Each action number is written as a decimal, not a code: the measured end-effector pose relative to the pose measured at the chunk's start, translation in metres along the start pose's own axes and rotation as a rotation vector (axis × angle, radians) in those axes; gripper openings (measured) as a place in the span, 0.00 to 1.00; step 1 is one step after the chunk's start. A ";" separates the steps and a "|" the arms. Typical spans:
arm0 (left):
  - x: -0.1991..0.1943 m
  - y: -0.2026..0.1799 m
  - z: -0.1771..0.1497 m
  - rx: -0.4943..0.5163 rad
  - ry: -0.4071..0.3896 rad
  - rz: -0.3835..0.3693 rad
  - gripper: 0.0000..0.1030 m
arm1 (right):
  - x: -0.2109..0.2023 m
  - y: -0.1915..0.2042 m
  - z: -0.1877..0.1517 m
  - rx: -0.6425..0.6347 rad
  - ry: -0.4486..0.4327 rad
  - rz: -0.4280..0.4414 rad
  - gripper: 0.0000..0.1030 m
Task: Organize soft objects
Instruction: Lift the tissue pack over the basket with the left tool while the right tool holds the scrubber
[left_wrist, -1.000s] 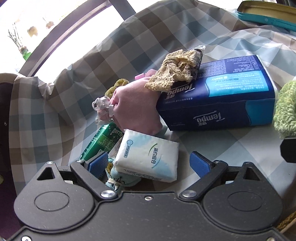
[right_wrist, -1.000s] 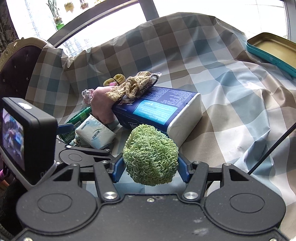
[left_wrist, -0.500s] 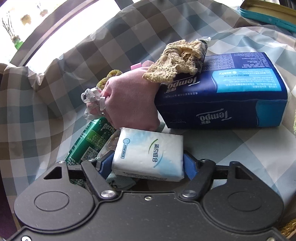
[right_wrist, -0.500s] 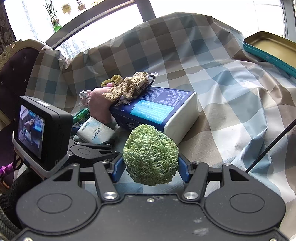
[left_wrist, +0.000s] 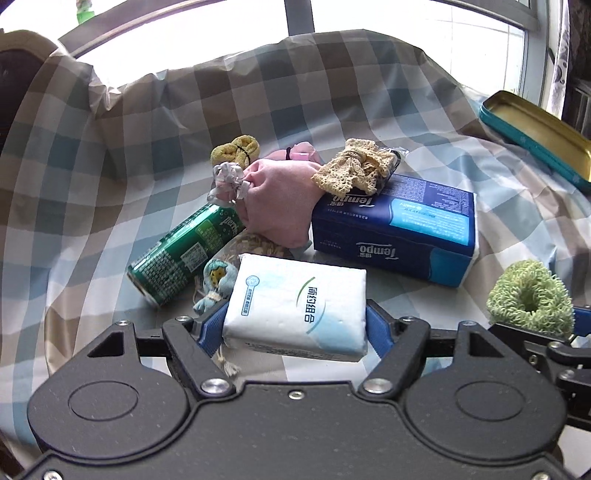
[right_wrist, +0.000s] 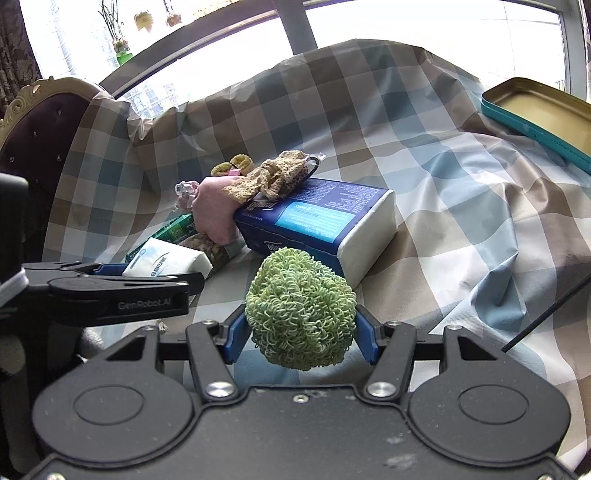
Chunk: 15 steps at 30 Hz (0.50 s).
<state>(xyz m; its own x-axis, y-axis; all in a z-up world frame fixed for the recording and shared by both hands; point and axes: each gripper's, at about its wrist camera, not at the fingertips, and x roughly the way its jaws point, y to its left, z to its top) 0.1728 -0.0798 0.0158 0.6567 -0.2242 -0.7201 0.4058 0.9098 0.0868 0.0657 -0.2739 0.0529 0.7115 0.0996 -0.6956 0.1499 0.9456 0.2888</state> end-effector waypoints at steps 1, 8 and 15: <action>-0.007 0.003 -0.002 -0.020 0.003 -0.005 0.68 | -0.004 0.001 -0.001 -0.003 -0.004 0.001 0.57; -0.055 0.014 -0.030 -0.111 0.000 -0.006 0.68 | -0.046 0.013 -0.015 -0.028 -0.049 0.018 0.57; -0.088 0.019 -0.065 -0.201 0.016 -0.033 0.68 | -0.086 0.025 -0.033 -0.065 -0.087 0.044 0.57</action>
<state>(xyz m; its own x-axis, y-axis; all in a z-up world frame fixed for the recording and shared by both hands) 0.0819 -0.0198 0.0360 0.6343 -0.2509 -0.7313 0.2911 0.9538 -0.0748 -0.0142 -0.2482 0.0982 0.7737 0.1168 -0.6226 0.0748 0.9592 0.2728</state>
